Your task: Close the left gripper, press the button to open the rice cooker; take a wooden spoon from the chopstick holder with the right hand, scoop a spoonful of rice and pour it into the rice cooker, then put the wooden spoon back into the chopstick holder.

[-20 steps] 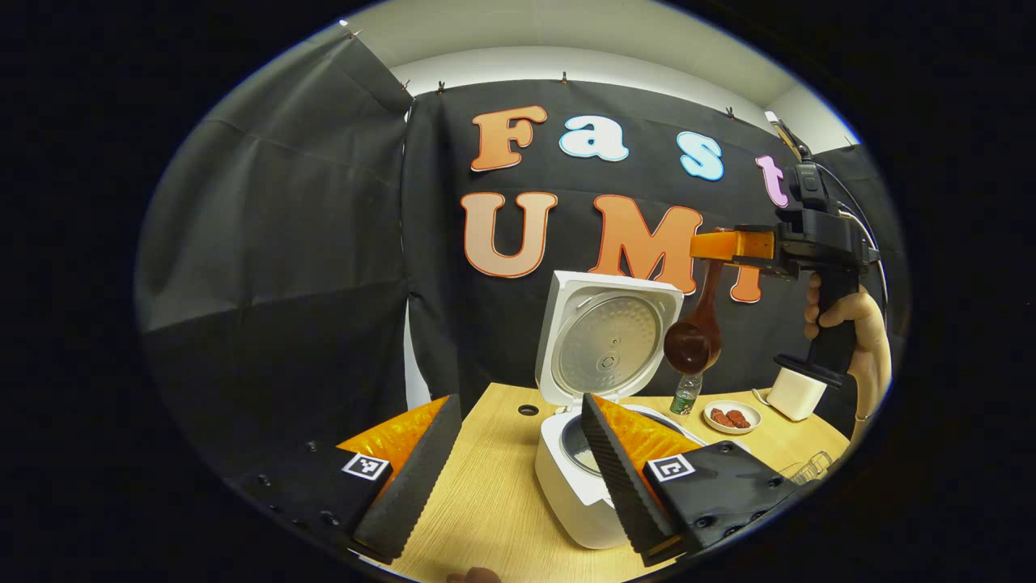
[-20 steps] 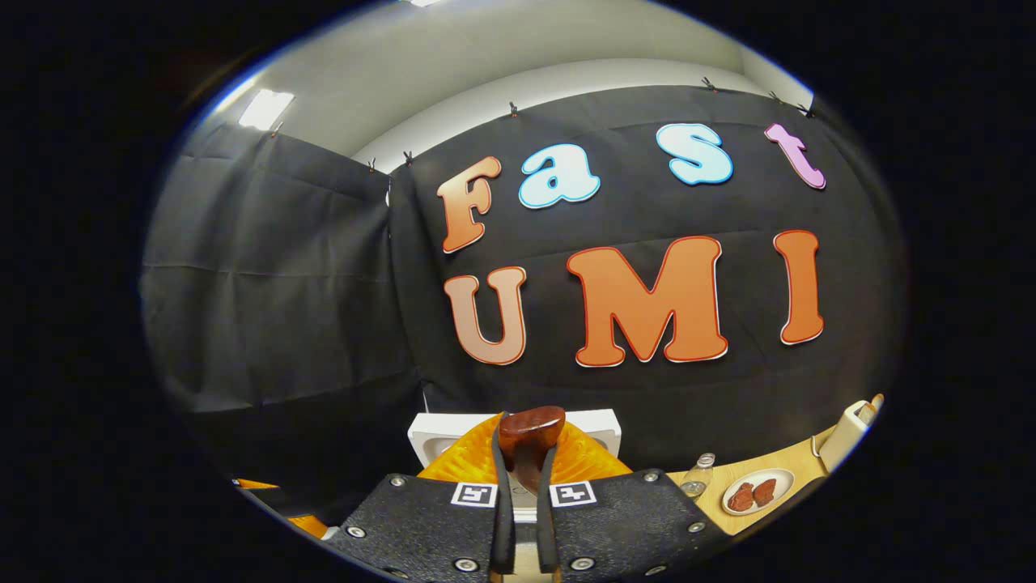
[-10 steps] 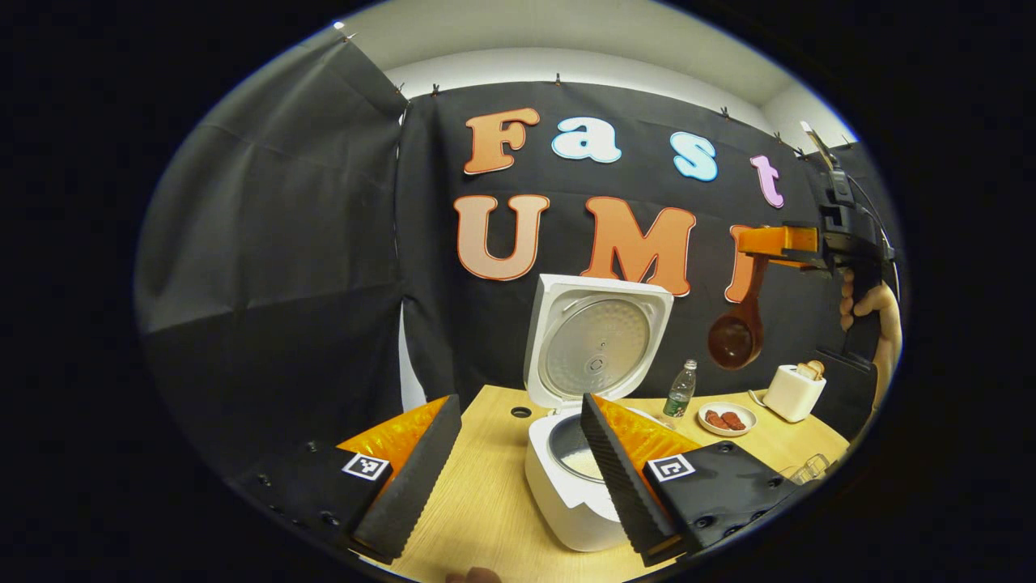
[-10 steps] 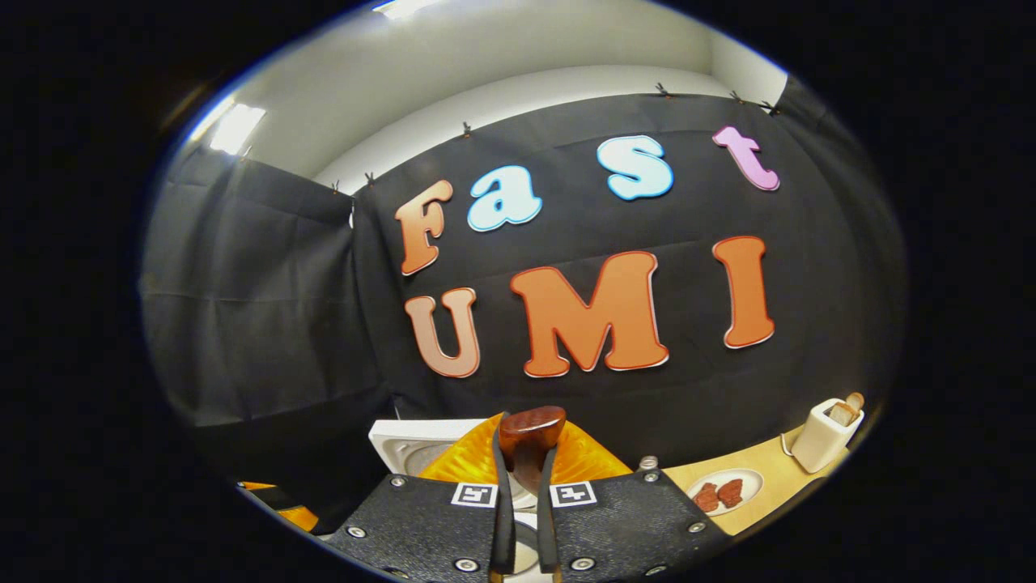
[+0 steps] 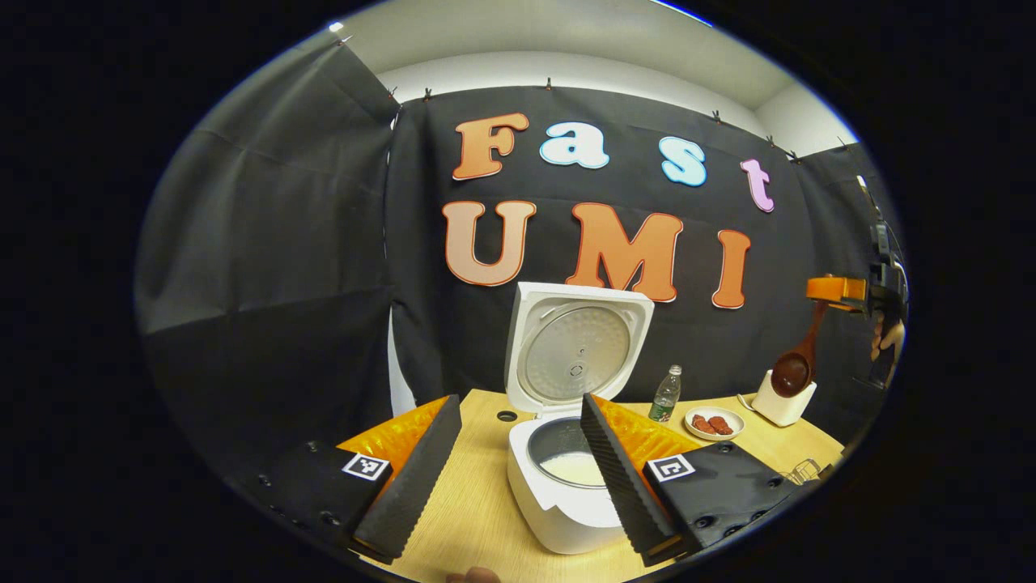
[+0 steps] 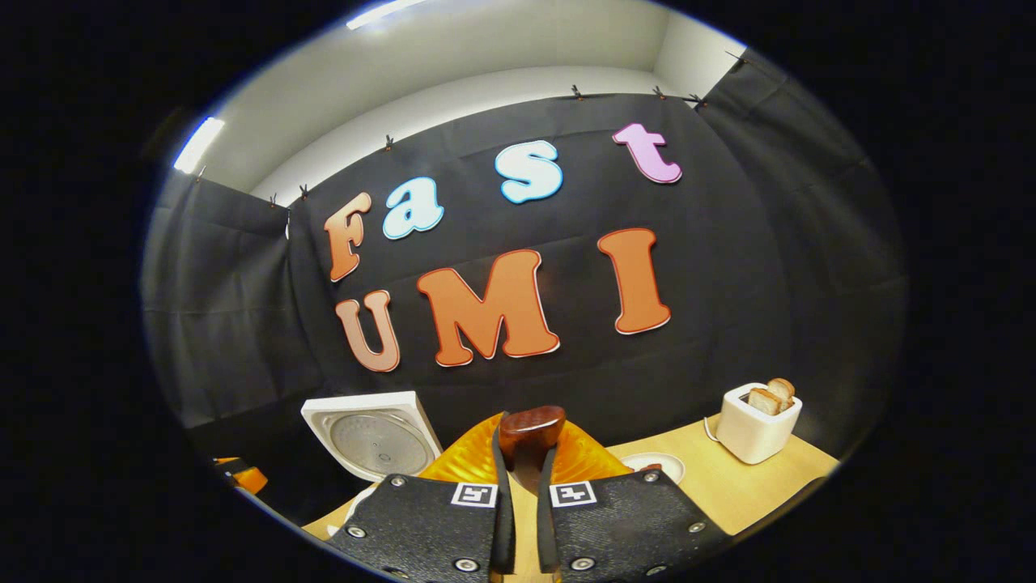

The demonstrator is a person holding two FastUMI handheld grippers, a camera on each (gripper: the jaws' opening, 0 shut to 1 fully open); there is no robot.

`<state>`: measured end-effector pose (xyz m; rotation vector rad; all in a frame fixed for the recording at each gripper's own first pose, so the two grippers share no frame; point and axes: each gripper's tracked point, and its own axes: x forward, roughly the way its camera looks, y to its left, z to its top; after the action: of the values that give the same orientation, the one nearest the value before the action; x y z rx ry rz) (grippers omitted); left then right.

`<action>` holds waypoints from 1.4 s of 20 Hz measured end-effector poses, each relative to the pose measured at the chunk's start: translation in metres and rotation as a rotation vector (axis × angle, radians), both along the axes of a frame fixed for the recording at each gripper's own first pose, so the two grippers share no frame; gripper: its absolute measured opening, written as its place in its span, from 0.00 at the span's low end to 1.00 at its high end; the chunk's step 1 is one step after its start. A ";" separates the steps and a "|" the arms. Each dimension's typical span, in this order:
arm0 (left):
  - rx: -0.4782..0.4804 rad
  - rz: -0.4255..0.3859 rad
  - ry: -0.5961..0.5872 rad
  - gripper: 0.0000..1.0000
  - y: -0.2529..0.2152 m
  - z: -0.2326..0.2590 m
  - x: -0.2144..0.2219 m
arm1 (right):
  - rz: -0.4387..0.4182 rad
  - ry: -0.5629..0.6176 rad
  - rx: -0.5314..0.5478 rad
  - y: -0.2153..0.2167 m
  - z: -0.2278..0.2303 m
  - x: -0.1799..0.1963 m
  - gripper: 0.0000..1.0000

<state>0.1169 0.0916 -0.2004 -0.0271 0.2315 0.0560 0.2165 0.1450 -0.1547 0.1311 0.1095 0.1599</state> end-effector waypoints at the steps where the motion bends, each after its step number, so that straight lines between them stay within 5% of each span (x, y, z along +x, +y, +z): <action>1: 0.003 -0.003 0.001 1.00 -0.002 -0.001 -0.001 | -0.015 0.011 0.005 -0.016 -0.007 -0.009 0.10; 11: 0.008 0.003 0.003 1.00 0.005 -0.001 -0.008 | -0.191 0.116 0.098 -0.134 -0.091 -0.087 0.10; 28: 0.005 -0.015 0.050 1.00 -0.014 -0.029 0.002 | -0.192 0.218 0.211 -0.170 -0.183 -0.122 0.10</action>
<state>0.1192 0.0772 -0.2295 -0.0192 0.2820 0.0419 0.0946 -0.0252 -0.3372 0.3686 0.2963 -0.0355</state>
